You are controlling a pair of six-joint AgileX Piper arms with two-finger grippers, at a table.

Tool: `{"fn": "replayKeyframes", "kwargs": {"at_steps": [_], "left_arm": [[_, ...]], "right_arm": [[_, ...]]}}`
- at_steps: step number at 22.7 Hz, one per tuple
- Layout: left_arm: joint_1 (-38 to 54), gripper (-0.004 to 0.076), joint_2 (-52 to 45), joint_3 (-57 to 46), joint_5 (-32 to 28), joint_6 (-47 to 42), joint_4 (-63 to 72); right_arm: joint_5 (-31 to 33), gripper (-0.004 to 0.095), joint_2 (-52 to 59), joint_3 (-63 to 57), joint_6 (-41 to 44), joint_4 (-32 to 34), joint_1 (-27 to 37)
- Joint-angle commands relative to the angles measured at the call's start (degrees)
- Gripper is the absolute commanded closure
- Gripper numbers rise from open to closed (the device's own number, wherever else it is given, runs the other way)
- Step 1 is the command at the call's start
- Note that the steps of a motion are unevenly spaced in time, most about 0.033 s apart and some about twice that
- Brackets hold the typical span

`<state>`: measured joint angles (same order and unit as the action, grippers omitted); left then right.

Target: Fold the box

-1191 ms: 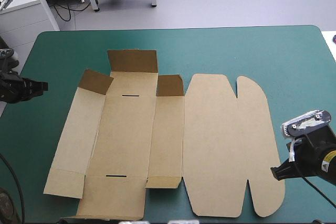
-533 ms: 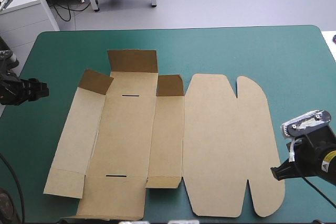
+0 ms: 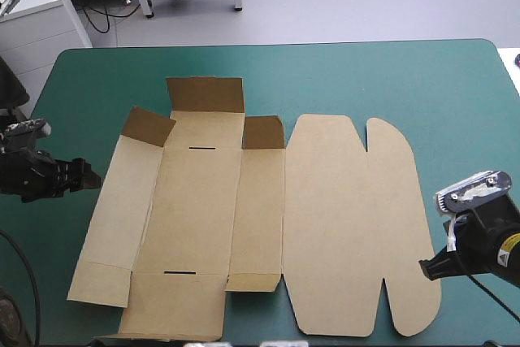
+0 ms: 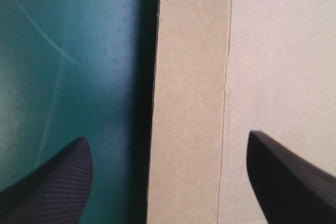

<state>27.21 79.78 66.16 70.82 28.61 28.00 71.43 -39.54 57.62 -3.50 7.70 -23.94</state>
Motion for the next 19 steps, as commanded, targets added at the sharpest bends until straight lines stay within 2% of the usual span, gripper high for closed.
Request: {"fn": "replayKeyframes", "kwargs": {"at_steps": [1,14,19], "left_arm": [[0.2,0.0150,-1.5,-1.1,2.9,0.6,1.9],[0.2,0.0150,-1.1,-15.5,3.2,1.0,2.2],[0.1,0.0150,-1.1,-19.4,3.2,3.8,6.7]], "right_arm": [[-1.8,0.0928,-0.1,1.3,-0.9,0.9,0.3],[-1.8,0.0928,-0.1,1.3,-1.4,0.9,0.3],[-2.2,0.0928,-0.1,1.3,-1.4,0.9,0.3]]}}
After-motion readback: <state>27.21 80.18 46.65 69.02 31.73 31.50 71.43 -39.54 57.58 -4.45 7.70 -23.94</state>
